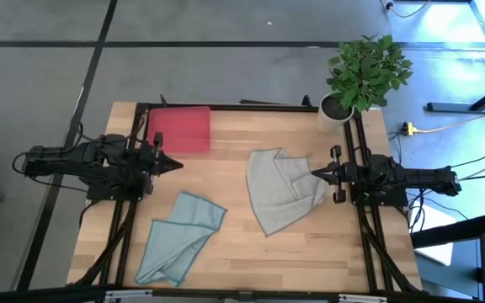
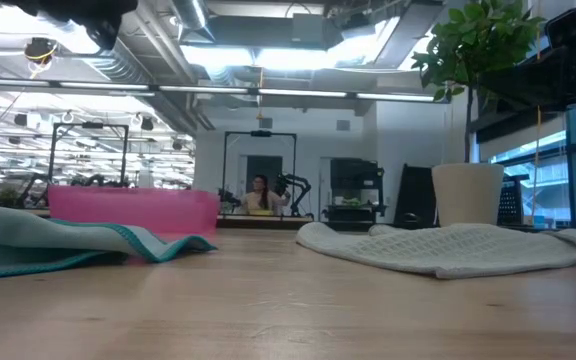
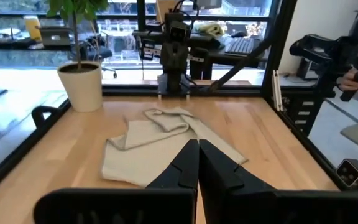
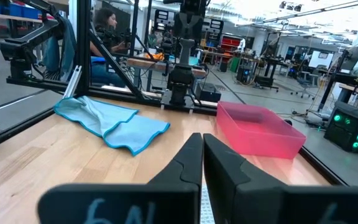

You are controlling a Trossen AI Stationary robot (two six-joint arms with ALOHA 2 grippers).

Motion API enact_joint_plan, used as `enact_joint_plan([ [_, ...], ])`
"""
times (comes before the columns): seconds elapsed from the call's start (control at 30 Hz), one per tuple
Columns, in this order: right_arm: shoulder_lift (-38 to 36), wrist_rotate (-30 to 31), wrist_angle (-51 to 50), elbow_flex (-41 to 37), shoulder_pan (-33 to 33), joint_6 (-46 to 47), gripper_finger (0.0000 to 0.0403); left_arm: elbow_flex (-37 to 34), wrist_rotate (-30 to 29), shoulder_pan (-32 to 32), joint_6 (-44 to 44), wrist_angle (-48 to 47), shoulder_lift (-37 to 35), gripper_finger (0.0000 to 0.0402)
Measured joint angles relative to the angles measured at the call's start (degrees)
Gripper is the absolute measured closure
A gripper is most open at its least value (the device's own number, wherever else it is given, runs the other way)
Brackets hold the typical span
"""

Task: Roll microfiber towels into tight, uniform cylinder then place into a basket
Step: Fold the blue towel

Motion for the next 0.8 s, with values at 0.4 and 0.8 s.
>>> enact_joint_plan([
  [0.4, 0.0, 0.0, 0.0, 0.0, 0.0, -0.2, 0.0386, 0.0, 0.1, -0.3, -14.5, -11.0, 9.0, 0.0401],
  [0.8, 0.0, 0.0, 0.0, 0.0, 0.0, -0.3, 0.0386, 0.0, 10.2, -7.0, -40.0, -19.3, 21.4, 0.0401],
])
